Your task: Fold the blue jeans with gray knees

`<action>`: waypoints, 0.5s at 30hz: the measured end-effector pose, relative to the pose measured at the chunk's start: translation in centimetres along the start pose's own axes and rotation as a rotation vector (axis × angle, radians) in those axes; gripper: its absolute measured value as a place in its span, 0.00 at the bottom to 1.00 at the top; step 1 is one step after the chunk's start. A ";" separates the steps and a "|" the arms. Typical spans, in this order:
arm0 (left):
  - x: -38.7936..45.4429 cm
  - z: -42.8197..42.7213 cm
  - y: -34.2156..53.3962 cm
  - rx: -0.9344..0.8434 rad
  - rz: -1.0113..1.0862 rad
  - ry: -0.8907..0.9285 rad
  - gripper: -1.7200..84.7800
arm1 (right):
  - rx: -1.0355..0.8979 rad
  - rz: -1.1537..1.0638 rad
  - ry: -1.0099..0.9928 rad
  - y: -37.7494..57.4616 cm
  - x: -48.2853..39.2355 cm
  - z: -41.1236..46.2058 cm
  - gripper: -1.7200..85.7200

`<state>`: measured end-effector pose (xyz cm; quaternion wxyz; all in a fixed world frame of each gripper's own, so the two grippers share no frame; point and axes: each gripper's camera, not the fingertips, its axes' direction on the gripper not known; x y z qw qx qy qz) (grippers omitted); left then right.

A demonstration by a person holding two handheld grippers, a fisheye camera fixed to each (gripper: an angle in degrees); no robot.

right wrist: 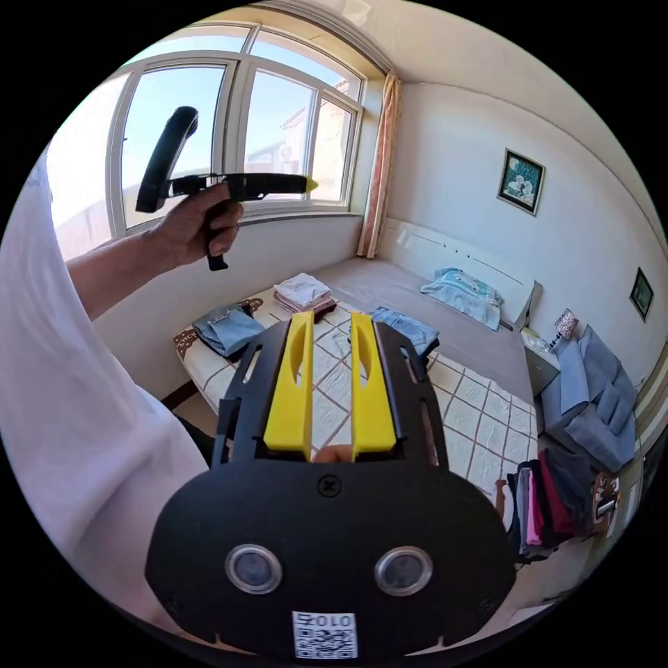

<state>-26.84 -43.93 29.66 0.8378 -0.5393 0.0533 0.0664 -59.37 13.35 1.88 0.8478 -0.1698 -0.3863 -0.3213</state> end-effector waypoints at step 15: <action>9.0 10.6 -6.5 -0.243 -0.106 -0.107 0.02 | 0.046 0.109 0.220 -1.1 9.6 -2.0 0.06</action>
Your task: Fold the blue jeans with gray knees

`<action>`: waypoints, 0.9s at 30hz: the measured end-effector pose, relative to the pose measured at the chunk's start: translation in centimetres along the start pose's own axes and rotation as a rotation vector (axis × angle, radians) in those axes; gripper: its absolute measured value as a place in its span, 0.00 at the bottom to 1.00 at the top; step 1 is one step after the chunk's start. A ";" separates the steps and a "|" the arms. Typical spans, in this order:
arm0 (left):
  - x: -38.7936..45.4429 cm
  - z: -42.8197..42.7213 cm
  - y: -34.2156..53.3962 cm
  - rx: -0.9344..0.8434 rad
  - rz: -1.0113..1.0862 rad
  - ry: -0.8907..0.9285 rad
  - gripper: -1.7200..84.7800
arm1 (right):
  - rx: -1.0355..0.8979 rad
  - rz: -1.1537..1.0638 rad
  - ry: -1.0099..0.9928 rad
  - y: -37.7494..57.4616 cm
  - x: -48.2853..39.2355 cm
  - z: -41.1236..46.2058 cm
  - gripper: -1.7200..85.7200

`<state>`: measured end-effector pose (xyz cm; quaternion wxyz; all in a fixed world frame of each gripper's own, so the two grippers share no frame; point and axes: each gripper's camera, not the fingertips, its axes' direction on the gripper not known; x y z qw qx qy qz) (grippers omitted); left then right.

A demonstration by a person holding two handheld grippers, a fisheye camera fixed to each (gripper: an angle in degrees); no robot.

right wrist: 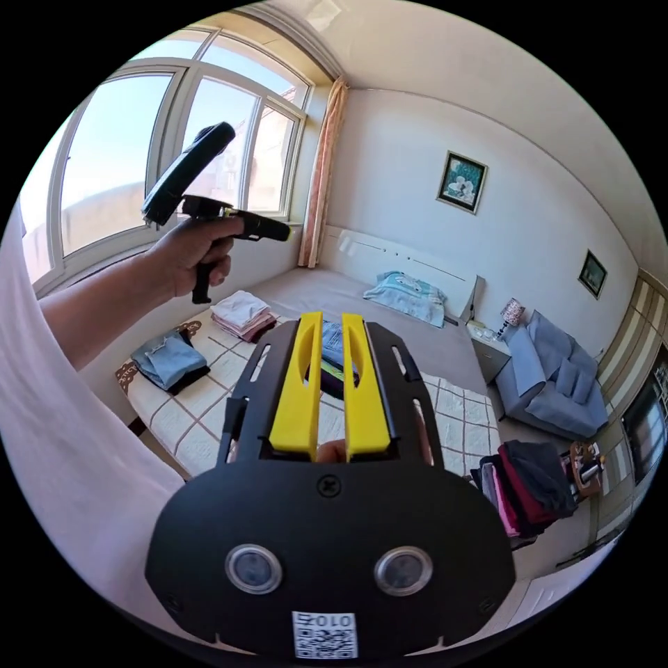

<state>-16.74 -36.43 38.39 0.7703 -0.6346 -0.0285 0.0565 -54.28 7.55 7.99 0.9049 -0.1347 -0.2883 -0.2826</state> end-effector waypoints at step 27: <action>4.4 5.2 7.5 -0.269 -0.105 -0.347 0.09 | -0.355 0.081 -0.314 -6.1 24.1 39.2 0.22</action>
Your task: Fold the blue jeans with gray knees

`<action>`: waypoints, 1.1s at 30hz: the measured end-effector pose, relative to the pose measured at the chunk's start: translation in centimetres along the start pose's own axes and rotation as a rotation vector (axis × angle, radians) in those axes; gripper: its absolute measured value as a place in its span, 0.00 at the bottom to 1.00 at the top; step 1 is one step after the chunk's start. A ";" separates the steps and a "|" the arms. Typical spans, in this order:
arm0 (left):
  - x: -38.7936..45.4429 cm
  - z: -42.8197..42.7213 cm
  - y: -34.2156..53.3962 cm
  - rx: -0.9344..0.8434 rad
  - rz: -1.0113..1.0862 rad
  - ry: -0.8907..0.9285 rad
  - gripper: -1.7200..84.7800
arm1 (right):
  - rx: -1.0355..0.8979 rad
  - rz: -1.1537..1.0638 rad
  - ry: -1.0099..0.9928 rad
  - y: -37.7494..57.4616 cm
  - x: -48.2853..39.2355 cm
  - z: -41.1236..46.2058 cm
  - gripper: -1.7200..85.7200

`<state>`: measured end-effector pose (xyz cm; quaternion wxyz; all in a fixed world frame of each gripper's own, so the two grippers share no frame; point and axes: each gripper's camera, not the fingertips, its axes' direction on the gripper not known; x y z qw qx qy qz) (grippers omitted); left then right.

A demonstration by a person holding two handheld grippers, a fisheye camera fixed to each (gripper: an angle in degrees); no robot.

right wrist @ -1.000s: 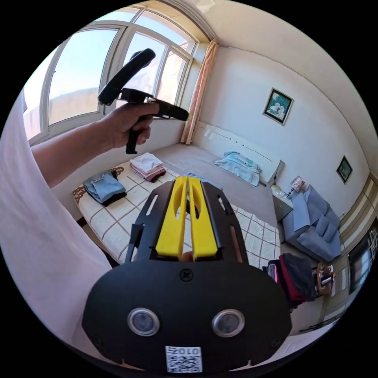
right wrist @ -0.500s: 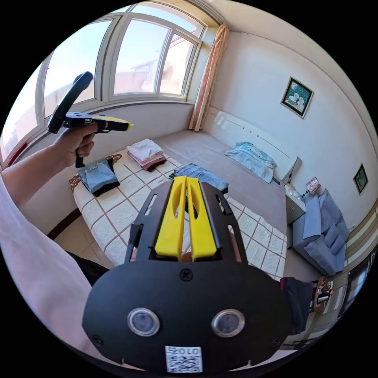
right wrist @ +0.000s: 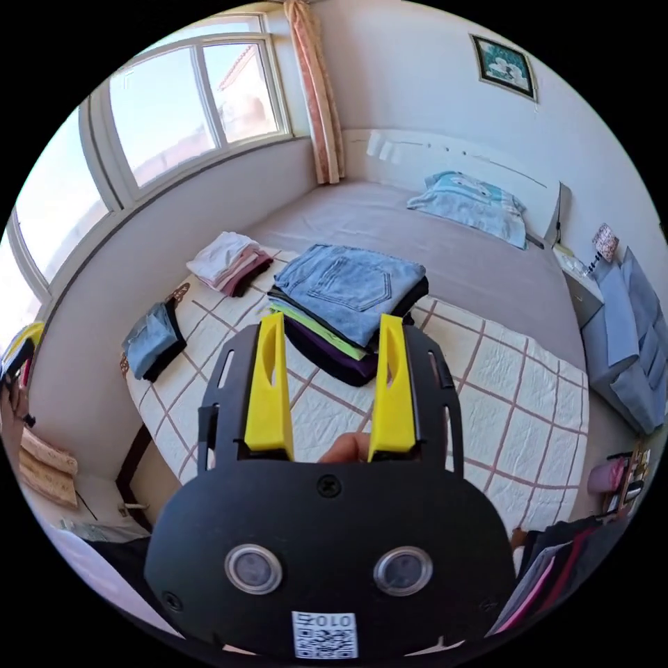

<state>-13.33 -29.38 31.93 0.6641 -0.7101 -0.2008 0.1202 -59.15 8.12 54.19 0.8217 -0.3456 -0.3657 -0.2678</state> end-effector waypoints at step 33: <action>-0.4 6.5 1.4 -0.156 -0.063 0.142 0.14 | -0.220 0.382 -0.076 -17.2 9.7 10.1 0.05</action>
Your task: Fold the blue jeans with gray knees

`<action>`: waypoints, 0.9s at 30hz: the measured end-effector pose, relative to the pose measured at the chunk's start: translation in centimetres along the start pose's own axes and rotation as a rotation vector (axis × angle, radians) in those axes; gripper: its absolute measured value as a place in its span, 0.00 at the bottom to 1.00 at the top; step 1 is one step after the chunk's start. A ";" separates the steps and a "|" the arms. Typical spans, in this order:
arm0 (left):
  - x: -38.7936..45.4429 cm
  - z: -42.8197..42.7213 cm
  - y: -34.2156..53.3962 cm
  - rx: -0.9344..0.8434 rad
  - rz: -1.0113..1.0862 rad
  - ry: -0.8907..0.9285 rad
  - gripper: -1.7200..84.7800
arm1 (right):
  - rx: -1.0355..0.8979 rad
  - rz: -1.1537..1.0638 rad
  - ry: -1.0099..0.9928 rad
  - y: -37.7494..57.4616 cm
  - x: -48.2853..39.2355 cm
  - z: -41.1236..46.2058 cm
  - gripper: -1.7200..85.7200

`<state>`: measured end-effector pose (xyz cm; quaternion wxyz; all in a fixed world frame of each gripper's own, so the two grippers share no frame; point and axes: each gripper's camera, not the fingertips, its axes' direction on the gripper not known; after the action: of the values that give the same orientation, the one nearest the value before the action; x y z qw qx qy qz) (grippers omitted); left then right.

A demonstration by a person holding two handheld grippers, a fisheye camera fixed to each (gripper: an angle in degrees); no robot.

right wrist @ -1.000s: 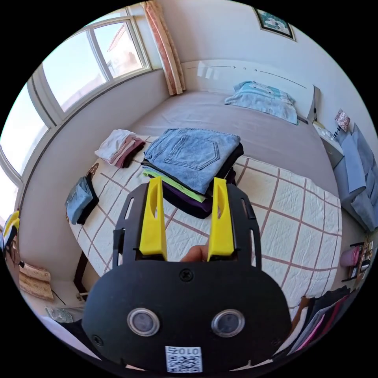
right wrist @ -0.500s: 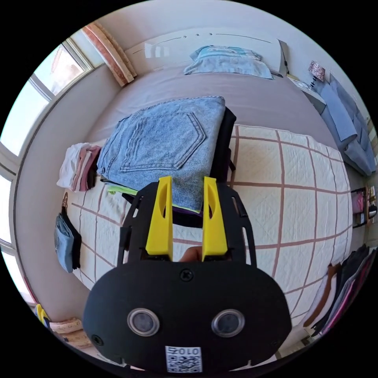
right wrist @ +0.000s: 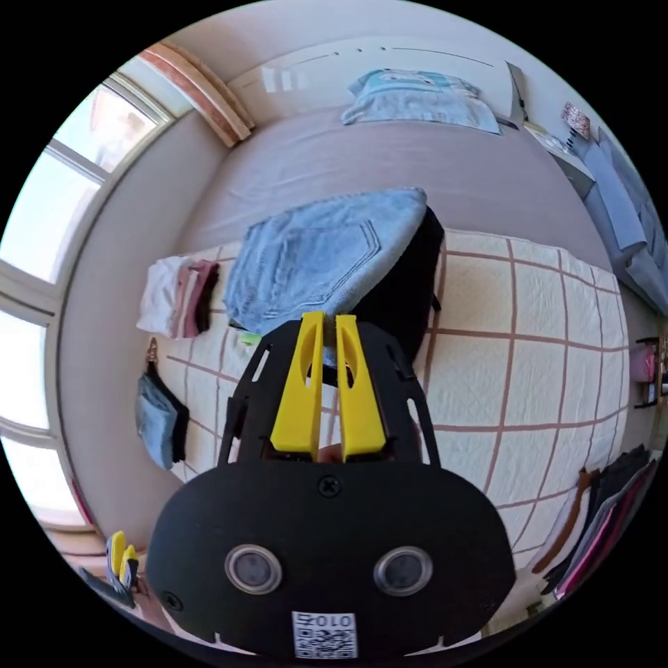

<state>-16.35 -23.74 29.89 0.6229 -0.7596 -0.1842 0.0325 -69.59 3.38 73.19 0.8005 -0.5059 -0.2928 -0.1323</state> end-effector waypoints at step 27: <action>0.7 -13.0 -2.4 0.214 0.265 0.260 0.04 | 0.089 -0.726 -0.518 23.2 -12.0 -32.2 0.05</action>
<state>-12.69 -35.30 35.20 0.7088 -0.7045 0.0039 0.0351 -56.53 -15.67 38.75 0.6233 -0.3520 -0.6477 -0.2609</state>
